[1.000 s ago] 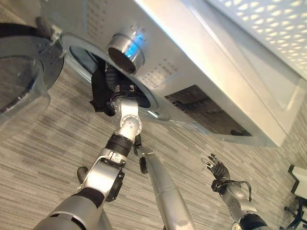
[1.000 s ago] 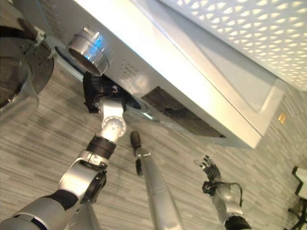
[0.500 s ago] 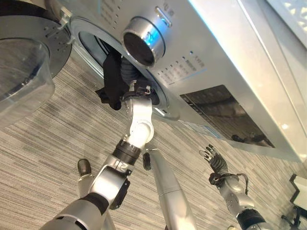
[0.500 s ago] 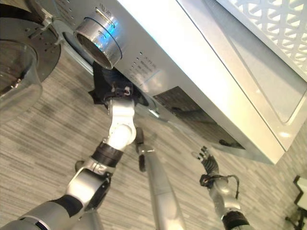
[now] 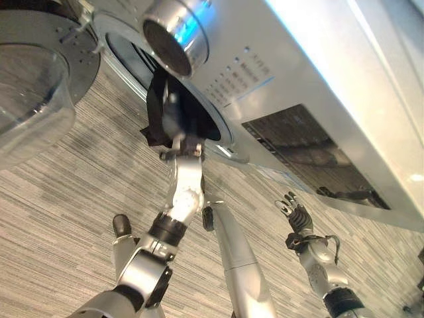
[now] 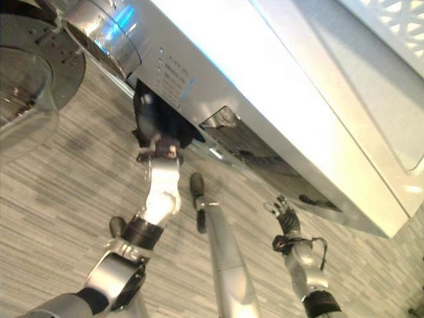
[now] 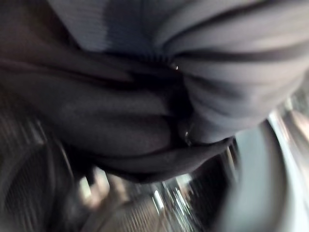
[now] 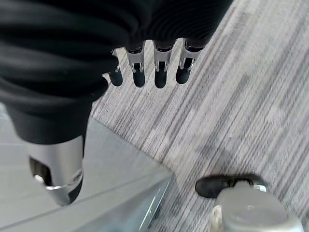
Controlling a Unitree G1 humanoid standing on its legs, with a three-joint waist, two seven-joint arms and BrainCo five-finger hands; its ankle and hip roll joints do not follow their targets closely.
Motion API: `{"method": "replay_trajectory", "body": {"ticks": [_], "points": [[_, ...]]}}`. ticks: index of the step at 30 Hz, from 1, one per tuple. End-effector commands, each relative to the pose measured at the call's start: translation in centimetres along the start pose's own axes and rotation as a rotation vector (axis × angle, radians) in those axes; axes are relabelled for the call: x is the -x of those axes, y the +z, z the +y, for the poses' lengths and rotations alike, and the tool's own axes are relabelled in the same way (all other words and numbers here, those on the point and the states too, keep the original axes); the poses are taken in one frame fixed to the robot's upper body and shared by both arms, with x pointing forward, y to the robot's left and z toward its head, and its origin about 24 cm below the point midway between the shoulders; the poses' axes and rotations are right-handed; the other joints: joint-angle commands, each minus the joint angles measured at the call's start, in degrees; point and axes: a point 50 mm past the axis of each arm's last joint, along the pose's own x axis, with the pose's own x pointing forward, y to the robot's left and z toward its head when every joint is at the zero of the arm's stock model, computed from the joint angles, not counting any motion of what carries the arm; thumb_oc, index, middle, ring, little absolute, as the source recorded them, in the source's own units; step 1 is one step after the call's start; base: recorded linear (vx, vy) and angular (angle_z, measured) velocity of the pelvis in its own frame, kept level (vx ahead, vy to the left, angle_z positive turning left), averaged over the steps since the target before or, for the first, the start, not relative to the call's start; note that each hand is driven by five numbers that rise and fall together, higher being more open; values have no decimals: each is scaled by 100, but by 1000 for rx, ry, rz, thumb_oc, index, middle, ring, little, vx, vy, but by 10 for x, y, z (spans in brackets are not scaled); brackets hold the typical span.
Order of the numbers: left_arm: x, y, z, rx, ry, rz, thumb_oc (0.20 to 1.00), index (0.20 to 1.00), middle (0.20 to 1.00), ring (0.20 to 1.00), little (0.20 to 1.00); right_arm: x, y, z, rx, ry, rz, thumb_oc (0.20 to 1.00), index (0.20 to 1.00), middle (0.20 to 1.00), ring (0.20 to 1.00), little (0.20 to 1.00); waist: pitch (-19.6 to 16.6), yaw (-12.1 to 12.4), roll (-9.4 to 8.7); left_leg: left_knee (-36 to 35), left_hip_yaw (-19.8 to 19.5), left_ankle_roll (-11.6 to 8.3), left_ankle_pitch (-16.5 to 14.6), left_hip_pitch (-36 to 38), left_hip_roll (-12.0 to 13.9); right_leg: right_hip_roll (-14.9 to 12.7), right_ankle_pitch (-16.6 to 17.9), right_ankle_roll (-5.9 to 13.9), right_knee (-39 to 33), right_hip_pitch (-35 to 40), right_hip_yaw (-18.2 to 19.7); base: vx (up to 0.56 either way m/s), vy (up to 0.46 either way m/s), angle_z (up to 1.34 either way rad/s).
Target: Grab the laundry basket,head to the washer,open it,put in the laundry and shut it.
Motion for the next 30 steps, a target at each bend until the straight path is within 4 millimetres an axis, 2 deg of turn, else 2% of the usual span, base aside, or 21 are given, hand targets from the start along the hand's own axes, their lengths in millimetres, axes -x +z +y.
{"method": "replay_trajectory", "body": {"ticks": [1, 10, 14, 18, 23, 27, 28, 29, 30], "points": [[-5, 7, -49, 19, -222, -46, 200, 200, 200, 200, 200, 4, 16, -16, -16, -48, -75, 1000, 1000, 1000, 1000, 1000, 162, -107, 119, 96, -123, 334, 153, 466, 242, -70, -276, 582, -415, 464, 27, -7, 30, 4], [-8, 3, -66, 39, -263, -47, 200, 200, 200, 200, 200, 5, 27, -22, 3, -50, -118, 1000, 1000, 1000, 1000, 1000, 203, -178, 139, -424, -77, 272, 448, 743, 199, -101, -172, 634, -764, 634, 80, 1, -1, 0], [-12, -3, -77, 40, -268, -44, 200, 200, 200, 200, 200, 5, 31, -20, 8, -30, -129, 1000, 1000, 1000, 1000, 1000, 201, -246, 111, -493, -48, 264, 429, 738, 233, -83, -156, 643, -792, 585, 93, 0, 0, 0], [-17, -5, -79, 14, -256, -48, 200, 200, 200, 200, 200, 4, 37, -16, 16, -3, -153, 1000, 1000, 1000, 1000, 1000, 200, -294, 72, -455, -50, 258, 402, 697, 266, -63, -166, 643, -762, 522, 88, 2, -8, 0], [-36, -6, -76, 47, -124, -73, 200, 200, 200, 200, 200, 3, 46, -8, 29, 41, -187, 1000, 1000, 1000, 1000, 1000, 148, -443, -50, -355, -77, 239, 295, 600, 380, 13, -207, 628, -683, 373, 80, 9, -17, -1], [-69, 27, -82, 243, 31, -193, 200, 200, 200, 200, 200, 3, 57, 5, 48, 101, -239, 1000, 1000, 1000, 1000, 1000, 47, -655, -210, -140, -120, 181, 132, 447, 561, 128, -291, 639, -478, 146, 48, 37, -46, -1], [-82, 51, -87, 282, 59, -265, 200, 200, 200, 200, 200, 3, 60, 7, 68, 117, -247, 1000, 1000, 1000, 1000, 1000, 2, -732, -258, -26, -138, 163, 35, 371, 629, 177, -312, 644, -393, 61, 41, 29, -35, -2], [-83, 52, -87, 283, 59, -268, 200, 200, 200, 200, 200, 3, 61, 8, 69, 119, -249, 1000, 1000, 1000, 1000, 1000, 4, -744, -249, -11, -140, 161, 26, 354, 632, 180, -316, 644, -383, 45, 40, 38, -50, -9], [-93, 75, -98, 286, 52, -327, 200, 200, 200, 200, 200, 4, 64, 7, 91, 128, -257, 1000, 1000, 1000, 1000, 1000, -50, -797, -284, 129, -166, 143, -21, 255, 696, 218, -329, 647, -297, -34, 21, 23, -31, -12]]}}
